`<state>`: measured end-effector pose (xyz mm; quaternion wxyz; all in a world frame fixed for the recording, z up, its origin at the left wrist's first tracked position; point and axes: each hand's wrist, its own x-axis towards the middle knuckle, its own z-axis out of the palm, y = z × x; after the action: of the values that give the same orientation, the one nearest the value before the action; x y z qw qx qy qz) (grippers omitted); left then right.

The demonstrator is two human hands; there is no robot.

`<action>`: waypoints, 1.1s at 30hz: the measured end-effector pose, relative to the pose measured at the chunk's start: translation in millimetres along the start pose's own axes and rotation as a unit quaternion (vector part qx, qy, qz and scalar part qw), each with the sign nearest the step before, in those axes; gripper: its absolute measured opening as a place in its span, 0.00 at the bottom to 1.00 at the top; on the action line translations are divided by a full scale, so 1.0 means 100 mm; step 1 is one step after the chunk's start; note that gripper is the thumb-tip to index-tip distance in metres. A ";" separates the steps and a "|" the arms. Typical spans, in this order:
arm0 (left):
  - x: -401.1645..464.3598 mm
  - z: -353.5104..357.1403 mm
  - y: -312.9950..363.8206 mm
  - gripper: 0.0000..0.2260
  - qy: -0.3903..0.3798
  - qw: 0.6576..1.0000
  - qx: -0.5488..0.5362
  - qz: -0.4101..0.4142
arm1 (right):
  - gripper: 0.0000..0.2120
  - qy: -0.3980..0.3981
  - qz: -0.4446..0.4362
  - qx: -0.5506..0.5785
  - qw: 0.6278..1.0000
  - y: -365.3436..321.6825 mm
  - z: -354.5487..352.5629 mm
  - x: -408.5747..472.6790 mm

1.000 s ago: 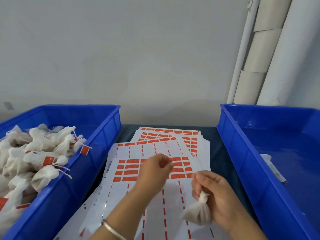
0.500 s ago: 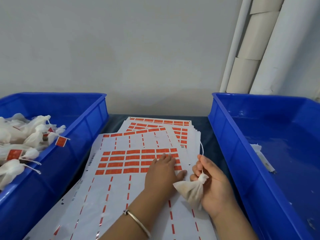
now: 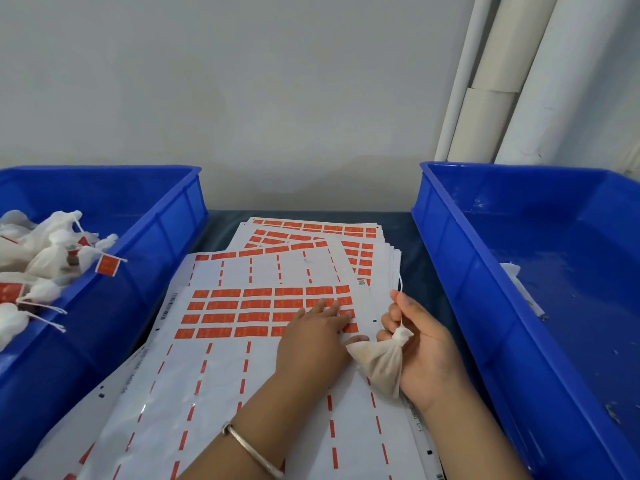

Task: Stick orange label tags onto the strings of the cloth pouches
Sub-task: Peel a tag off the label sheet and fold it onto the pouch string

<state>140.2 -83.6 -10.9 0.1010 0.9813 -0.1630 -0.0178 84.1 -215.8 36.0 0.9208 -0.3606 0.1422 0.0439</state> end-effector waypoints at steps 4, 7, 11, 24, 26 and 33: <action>-0.01 -0.01 0.02 0.26 -0.001 1.000 0.007 -0.005 | 0.11 0.003 0.006 0.001 1.000 0.03 -0.02 0.01; -0.02 -0.04 0.05 0.25 0.001 1.000 0.013 -0.005 | 0.09 0.001 0.006 0.009 1.000 0.04 -0.03 0.02; -0.06 -0.06 0.06 0.23 0.014 1.000 0.010 0.002 | 0.09 -0.007 0.003 0.017 1.000 0.05 -0.03 0.02; -0.16 -0.06 0.09 0.15 0.104 0.984 -0.138 -0.054 | 0.08 0.043 -0.009 -0.044 0.998 0.04 -0.04 0.06; -0.20 -0.07 0.08 0.15 0.129 0.976 -0.168 -0.047 | 0.04 0.088 -0.046 -0.125 0.987 0.05 -0.05 0.08; -0.26 -0.12 0.08 0.12 0.173 0.962 -0.208 -0.027 | 0.09 0.069 -0.069 -0.389 0.916 0.06 -0.09 0.10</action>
<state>114.1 -80.1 2.1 0.3288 0.9309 -0.1094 0.1156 90.1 -217.3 23.2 0.6966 -0.7011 0.1520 0.0068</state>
